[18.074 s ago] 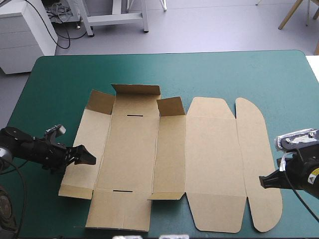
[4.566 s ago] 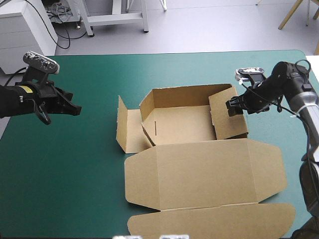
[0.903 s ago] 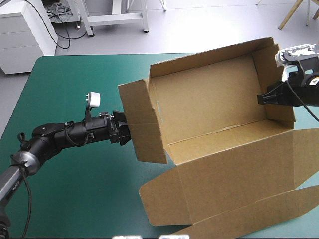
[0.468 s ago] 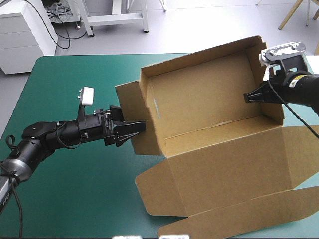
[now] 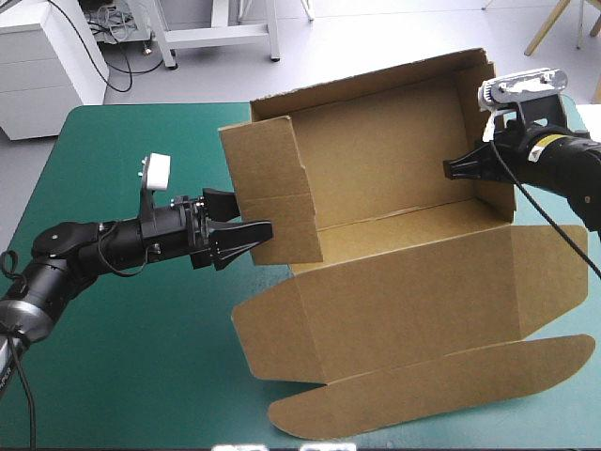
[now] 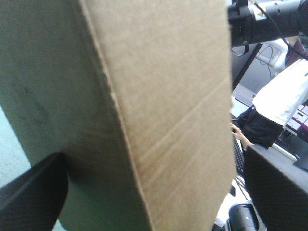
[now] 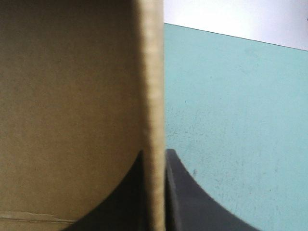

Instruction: Fold the box

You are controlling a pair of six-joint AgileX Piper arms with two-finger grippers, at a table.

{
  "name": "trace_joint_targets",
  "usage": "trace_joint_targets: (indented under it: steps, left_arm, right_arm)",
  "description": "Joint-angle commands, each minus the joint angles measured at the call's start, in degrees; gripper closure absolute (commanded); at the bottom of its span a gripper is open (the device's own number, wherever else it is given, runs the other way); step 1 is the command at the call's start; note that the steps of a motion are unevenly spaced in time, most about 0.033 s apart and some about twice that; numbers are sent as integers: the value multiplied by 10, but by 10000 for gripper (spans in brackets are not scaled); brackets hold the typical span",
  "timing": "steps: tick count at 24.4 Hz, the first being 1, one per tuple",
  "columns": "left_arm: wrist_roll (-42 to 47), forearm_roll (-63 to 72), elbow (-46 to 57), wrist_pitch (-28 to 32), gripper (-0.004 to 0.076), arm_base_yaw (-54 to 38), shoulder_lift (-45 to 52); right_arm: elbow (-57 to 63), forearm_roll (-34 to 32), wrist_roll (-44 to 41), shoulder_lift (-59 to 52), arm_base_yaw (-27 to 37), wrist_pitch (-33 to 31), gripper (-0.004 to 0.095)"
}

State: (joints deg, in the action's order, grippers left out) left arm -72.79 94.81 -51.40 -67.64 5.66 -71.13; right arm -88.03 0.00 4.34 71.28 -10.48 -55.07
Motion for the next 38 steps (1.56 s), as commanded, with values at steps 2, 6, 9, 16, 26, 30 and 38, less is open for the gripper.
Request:
trace_joint_targets:
  steps: [2, 6, 9, 16, 26, 30, 38]
  left_arm:
    - [73, -22, -86, 24, 21, 9, 17]
    - [169, -161, -165, 121, 21, 55, 17]
    - [235, -243, -213, 193, 21, 109, 17]
    - [453, -482, -260, 407, 36, 229, 13]
    - [620, -647, -288, 513, 204, 302, -51]
    - [624, -649, -288, 519, 419, 302, -57]
    - [648, -730, -291, 502, 734, 309, -70]
  right_arm:
    - [-18, 0, -22, -13, -1, 62, 919]
    - [-18, 0, -32, -13, -1, 79, 907]
    - [-18, 0, -38, -13, -1, 91, 905]
    - [-18, 0, -43, -13, -1, 111, 905]
    - [-18, 0, -85, -12, -1, 128, 905]
    - [-17, 9, -98, -11, -1, 132, 904]
    - [-17, -36, -143, 14, -51, 130, 903]
